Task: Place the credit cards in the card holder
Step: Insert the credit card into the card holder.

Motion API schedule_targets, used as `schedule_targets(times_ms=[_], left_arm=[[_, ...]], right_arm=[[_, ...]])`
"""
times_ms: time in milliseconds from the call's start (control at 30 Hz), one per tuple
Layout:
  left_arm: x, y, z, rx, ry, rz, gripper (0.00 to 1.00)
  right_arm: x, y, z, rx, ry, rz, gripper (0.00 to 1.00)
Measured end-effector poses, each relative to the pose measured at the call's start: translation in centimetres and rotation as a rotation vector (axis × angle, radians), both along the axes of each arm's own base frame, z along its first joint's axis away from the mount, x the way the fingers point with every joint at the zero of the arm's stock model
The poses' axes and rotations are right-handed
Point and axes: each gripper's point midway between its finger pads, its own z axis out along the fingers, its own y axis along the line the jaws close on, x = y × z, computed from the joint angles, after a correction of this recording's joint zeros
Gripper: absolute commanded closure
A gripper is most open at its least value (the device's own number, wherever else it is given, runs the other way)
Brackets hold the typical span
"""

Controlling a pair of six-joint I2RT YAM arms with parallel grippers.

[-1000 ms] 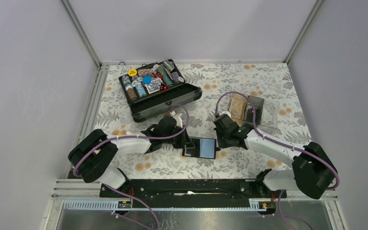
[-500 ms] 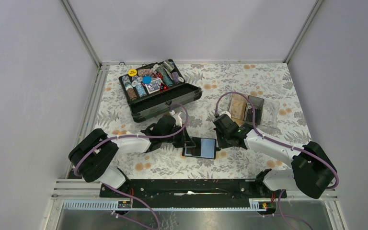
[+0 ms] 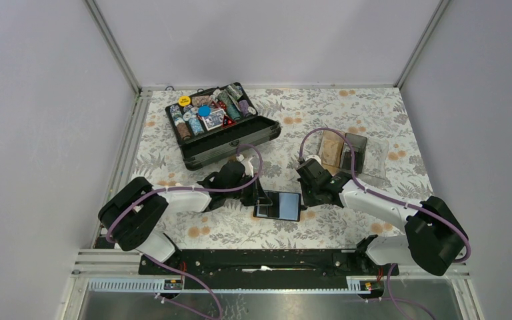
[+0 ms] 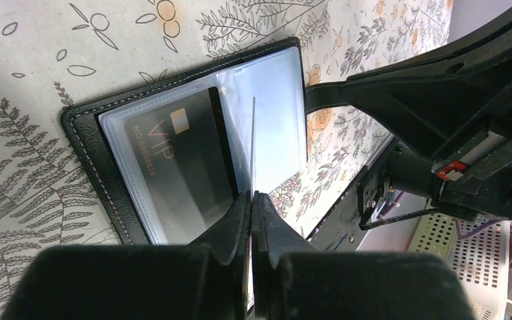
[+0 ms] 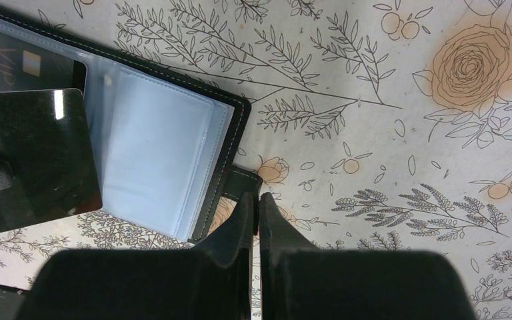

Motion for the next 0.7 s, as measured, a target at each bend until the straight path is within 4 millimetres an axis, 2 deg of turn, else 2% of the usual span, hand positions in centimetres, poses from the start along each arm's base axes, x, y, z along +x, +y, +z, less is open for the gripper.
schedule_targets(times_ms=[700], left_arm=[[0.88, 0.15, 0.03, 0.034, -0.024, -0.015, 1.00]], right_arm=[[-0.04, -0.04, -0.02, -0.002, 0.002, 0.000, 1.00]])
